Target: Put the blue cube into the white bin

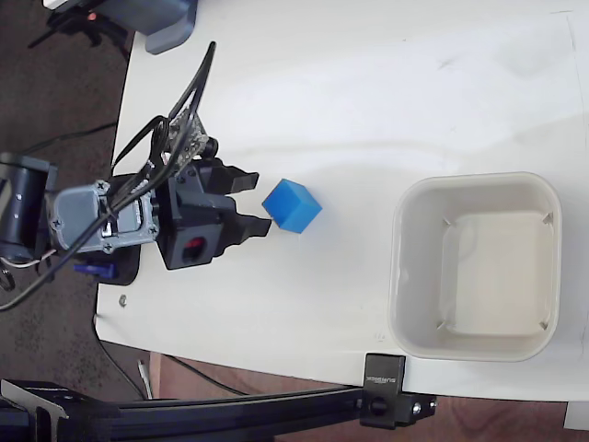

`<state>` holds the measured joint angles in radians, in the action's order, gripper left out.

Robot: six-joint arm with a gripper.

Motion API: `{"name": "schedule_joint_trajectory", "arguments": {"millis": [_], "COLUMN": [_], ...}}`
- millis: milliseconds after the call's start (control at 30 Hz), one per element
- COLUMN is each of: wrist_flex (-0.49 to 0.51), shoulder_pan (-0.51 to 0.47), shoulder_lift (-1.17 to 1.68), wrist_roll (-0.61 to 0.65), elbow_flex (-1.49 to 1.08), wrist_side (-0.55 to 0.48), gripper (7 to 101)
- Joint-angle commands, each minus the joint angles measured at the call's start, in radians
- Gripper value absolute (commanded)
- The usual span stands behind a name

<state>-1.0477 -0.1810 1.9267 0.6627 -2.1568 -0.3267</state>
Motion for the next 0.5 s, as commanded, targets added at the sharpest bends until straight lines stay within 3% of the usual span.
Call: {"name": "schedule_joint_trajectory", "arguments": {"millis": [33, 233, 500], "wrist_flex": [-0.094, -0.183, -0.175], "shoulder_pan": [-0.043, -0.094, -0.094], "shoulder_lift": [-0.08, -0.192, -0.206], "wrist_roll": [0.08, 0.167, 0.193], "elbow_flex": [0.166, 0.279, 0.268], "wrist_side": [-0.069, -0.123, -0.167], "gripper": [99.7, 97.0, 99.7]}}
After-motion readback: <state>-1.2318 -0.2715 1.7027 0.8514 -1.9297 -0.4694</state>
